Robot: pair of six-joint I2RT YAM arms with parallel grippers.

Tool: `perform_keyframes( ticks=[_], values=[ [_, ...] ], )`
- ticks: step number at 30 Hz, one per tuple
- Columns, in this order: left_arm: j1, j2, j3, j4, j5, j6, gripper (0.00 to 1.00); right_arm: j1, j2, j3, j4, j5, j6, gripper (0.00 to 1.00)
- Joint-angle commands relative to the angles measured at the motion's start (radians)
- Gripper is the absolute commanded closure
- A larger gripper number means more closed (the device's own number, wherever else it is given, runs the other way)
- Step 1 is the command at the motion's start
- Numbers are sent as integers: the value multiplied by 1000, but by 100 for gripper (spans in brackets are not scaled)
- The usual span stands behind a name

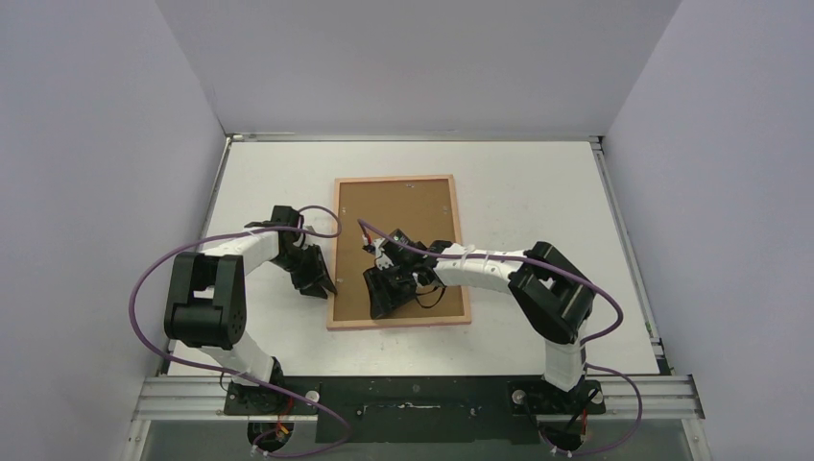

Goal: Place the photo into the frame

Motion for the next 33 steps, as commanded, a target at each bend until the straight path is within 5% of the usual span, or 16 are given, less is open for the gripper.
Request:
perform_keyframes(
  ticks=[1, 33],
  values=[
    [0, 21, 27, -20, -38, 19, 74, -9, 54, -3, 89, -23, 5, 55],
    [0, 52, 55, -27, -48, 20, 80, -5, 153, 9, 19, -209, -85, 55]
  ],
)
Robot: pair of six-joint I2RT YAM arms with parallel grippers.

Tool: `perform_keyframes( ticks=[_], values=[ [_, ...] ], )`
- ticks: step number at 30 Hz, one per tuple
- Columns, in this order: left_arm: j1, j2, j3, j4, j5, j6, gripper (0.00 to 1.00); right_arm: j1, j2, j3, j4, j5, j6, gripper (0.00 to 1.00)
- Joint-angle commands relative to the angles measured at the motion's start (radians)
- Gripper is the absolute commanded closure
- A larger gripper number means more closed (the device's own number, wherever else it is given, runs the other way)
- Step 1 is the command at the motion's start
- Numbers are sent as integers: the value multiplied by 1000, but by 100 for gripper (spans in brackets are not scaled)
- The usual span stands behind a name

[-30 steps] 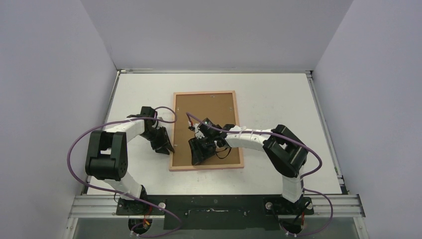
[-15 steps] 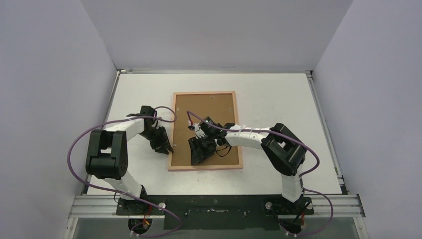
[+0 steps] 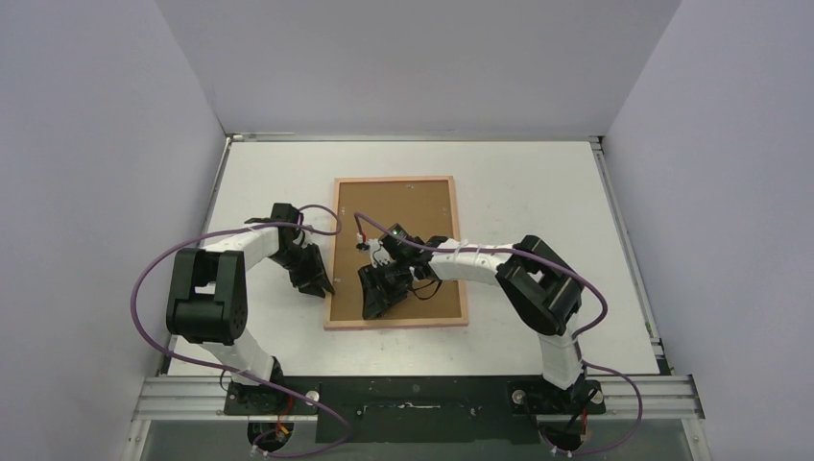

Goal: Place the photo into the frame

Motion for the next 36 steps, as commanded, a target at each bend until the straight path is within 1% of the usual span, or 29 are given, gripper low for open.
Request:
perform_keyframes(
  ticks=[1, 5, 12, 25, 36],
  values=[
    [-4, 24, 17, 17, -34, -3, 81, 29, 75, -27, -54, -8, -75, 55],
    [-4, 26, 21, 12, -38, -1, 81, 29, 90, -13, -112, 4, -108, 55],
    [-3, 27, 20, 6, -54, 2, 81, 30, 77, -39, -188, 35, -145, 55],
    [-3, 41, 31, -19, -109, 0, 84, 29, 38, -70, -257, -5, -172, 55],
    [-2, 41, 31, -21, -117, -4, 84, 24, 22, -90, -305, 13, -192, 55]
  ],
)
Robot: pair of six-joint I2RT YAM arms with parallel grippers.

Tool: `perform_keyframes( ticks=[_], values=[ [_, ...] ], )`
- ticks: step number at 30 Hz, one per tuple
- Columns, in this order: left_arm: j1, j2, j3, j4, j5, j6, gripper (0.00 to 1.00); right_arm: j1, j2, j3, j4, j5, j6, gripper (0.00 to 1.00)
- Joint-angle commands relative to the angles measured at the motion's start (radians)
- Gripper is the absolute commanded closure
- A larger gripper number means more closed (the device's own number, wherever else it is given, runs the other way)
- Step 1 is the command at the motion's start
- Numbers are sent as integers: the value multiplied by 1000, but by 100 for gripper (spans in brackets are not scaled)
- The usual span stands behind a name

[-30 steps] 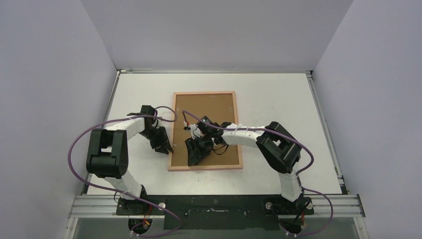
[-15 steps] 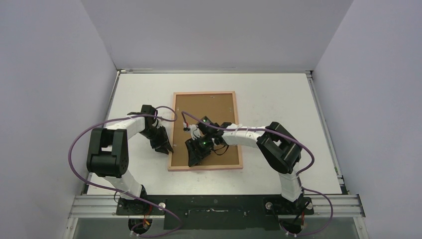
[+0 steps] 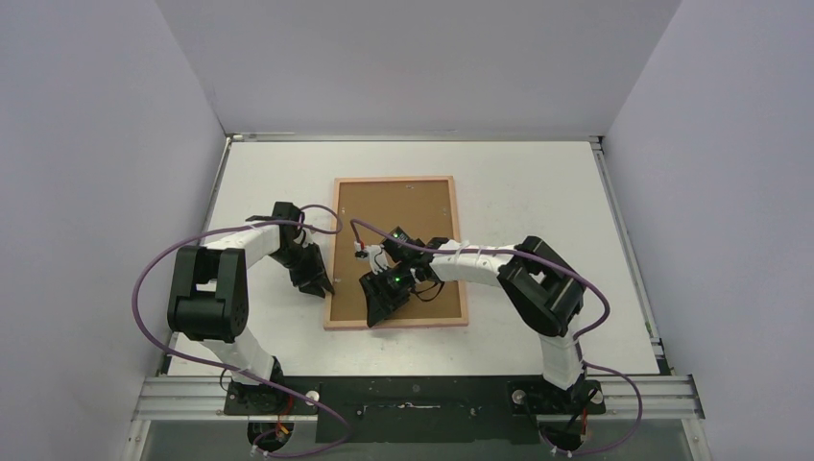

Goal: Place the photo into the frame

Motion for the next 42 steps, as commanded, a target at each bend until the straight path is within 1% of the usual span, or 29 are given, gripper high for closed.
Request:
perform_keyframes(
  ticks=[1, 7, 13, 19, 27, 33, 35, 37, 40, 42],
  values=[
    [0, 22, 7, 3, -106, -4, 85, 20, 31, -75, -249, 94, -44, 55],
    [0, 20, 9, 0, -106, -3, 85, 16, 15, -80, -268, 149, -40, 55],
    [-1, 16, 11, -2, -106, -3, 85, 9, -40, -84, -265, 208, -16, 55],
    [-1, 17, 11, 6, -96, -6, 85, 7, -79, -103, -166, 213, 39, 54],
    [-1, -19, 28, 16, -49, -9, 84, 5, -172, -85, 37, 146, 143, 53],
    [2, -64, 65, 14, -10, -18, 79, -8, -202, -62, 132, 123, 209, 52],
    [6, -84, 71, 15, -5, -21, 78, -16, -210, -63, 154, 140, 234, 52],
    [9, -99, 71, 17, -5, -23, 77, -23, -221, -65, 148, 175, 243, 52],
    [12, -112, 60, 21, -3, -26, 76, -30, -226, -74, 93, 229, 222, 52],
    [12, -113, 43, 27, -1, -26, 76, -31, -226, -91, 66, 239, 208, 52]
  ],
)
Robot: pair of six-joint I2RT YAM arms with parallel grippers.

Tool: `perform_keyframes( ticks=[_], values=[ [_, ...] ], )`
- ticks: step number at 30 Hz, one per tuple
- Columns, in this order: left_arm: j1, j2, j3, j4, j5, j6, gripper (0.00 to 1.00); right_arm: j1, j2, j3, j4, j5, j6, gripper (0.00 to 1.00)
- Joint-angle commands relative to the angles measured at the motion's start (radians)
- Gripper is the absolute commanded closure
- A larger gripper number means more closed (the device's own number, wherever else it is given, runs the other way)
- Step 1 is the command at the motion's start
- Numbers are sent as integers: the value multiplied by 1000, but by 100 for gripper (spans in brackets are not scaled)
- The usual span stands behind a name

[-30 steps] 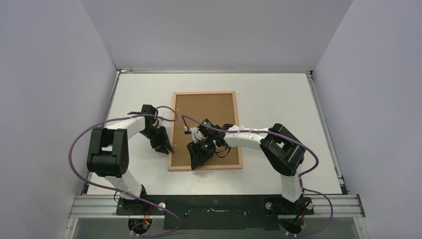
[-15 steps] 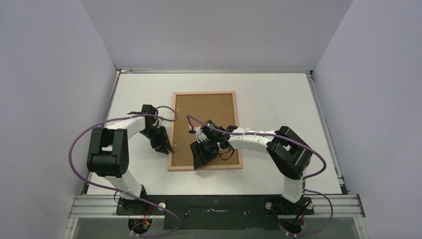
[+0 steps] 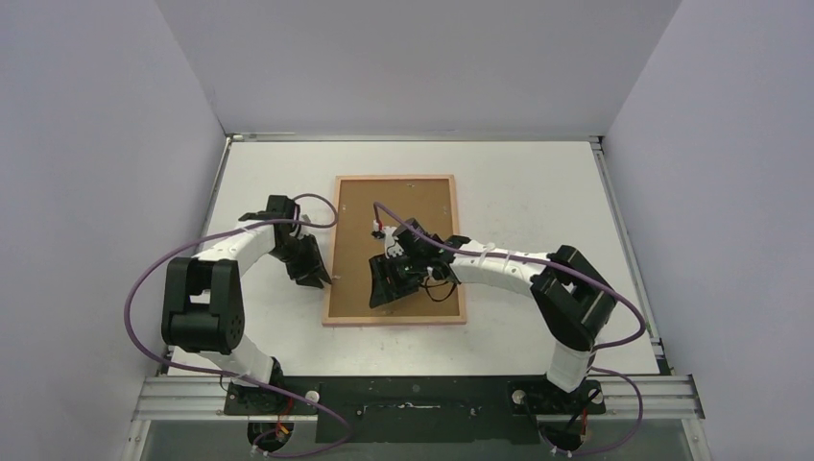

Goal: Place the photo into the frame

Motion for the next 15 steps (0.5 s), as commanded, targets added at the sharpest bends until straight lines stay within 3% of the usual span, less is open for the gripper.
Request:
perform_keyframes(
  ticks=[1, 9, 15],
  values=[
    [6, -50, 14, 30, 21, -15, 75, -9, -51, -14, -26, 64, -11, 51],
    [6, -62, -41, 30, 7, -17, 67, 9, -12, -31, -15, 53, -14, 51],
    [5, -31, -64, 19, 4, -11, 66, 19, 14, -40, 13, 61, -3, 51]
  ],
)
